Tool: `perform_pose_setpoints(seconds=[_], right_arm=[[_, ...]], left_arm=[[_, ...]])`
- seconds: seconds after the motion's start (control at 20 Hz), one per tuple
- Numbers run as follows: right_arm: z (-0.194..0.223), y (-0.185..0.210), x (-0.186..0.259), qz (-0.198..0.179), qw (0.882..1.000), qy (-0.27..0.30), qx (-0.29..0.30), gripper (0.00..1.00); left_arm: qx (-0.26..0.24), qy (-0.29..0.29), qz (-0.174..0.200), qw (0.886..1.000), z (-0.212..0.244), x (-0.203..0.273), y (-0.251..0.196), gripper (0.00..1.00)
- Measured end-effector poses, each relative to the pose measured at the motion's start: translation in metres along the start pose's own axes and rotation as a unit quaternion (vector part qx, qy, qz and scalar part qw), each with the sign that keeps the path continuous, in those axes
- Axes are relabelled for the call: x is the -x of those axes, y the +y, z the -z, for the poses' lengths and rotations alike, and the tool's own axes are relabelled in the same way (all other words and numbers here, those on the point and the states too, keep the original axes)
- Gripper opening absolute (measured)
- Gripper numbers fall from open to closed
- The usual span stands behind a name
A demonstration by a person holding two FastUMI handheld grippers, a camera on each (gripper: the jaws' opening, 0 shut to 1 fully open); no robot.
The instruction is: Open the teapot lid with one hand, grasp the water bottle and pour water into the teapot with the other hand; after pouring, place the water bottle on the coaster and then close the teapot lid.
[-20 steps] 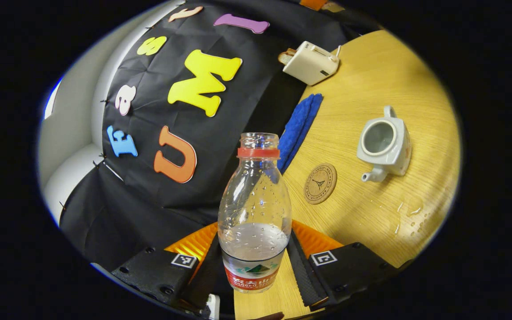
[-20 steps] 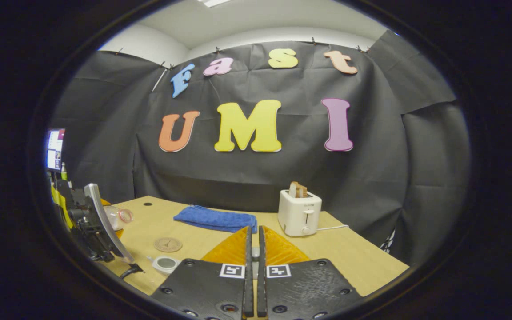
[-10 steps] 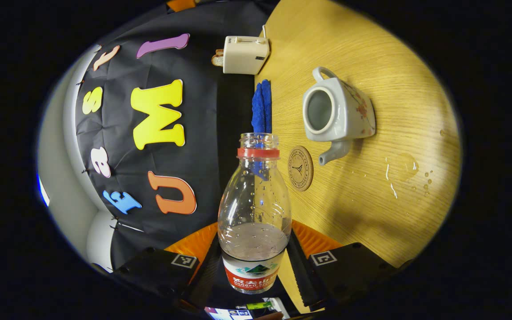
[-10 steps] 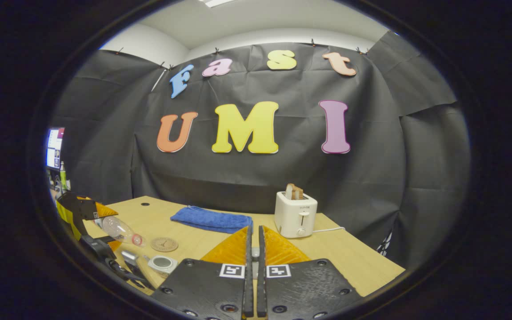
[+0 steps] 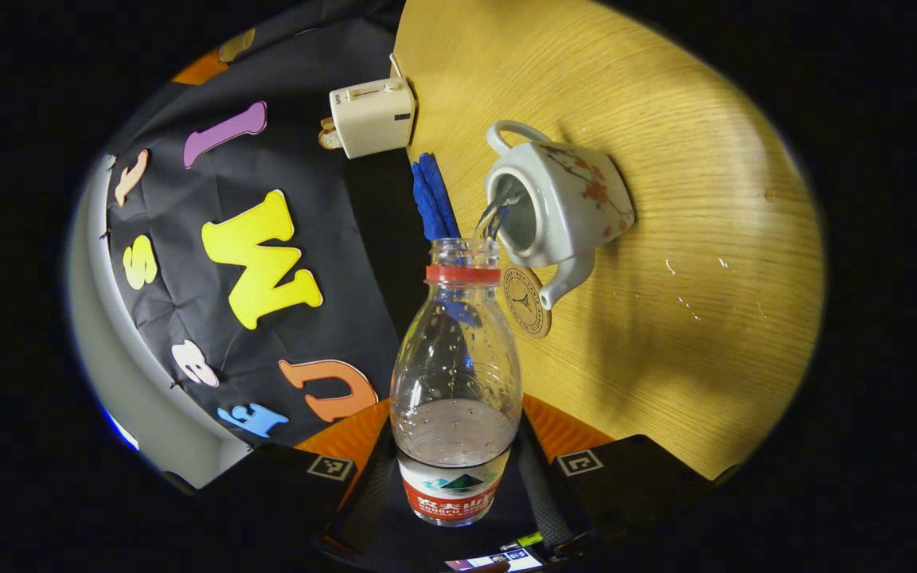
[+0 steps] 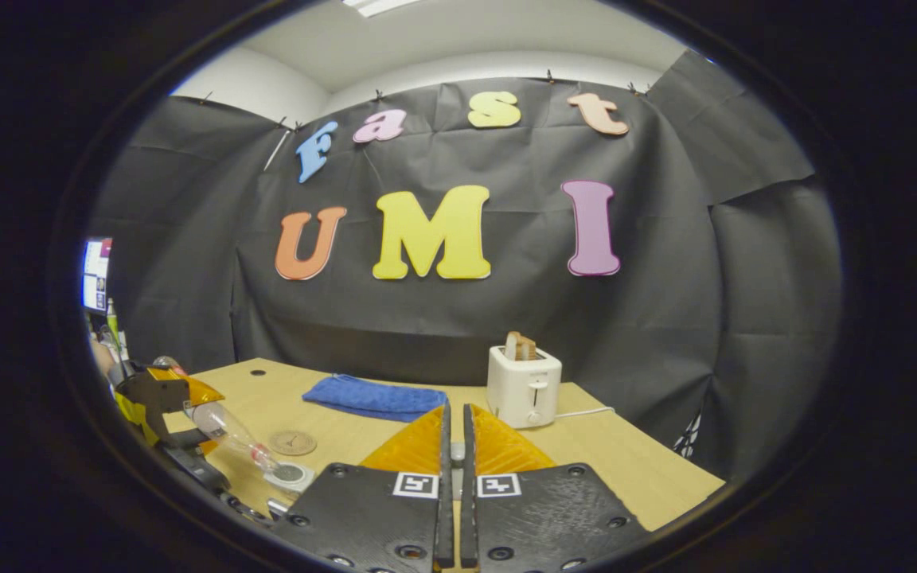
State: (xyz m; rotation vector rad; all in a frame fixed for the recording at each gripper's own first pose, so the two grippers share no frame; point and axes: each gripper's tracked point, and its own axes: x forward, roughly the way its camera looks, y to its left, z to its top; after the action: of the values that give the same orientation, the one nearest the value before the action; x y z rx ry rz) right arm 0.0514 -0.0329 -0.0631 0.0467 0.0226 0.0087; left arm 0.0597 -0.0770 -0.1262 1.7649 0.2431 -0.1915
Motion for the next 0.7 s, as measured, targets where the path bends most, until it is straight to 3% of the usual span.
perform_pose_setpoints(seconds=[0.45,0.7], right_arm=[[0.004,-0.008,0.001,0.006,1.0,0.006,-0.002,0.03],[0.002,-0.01,0.001,0.007,1.0,0.005,0.0,0.03]], left_arm=[[-0.096,0.008,-0.013,0.995,-0.006,0.004,0.015,0.77],[-0.117,0.011,-0.01,0.993,-0.005,0.003,0.019,0.77]])
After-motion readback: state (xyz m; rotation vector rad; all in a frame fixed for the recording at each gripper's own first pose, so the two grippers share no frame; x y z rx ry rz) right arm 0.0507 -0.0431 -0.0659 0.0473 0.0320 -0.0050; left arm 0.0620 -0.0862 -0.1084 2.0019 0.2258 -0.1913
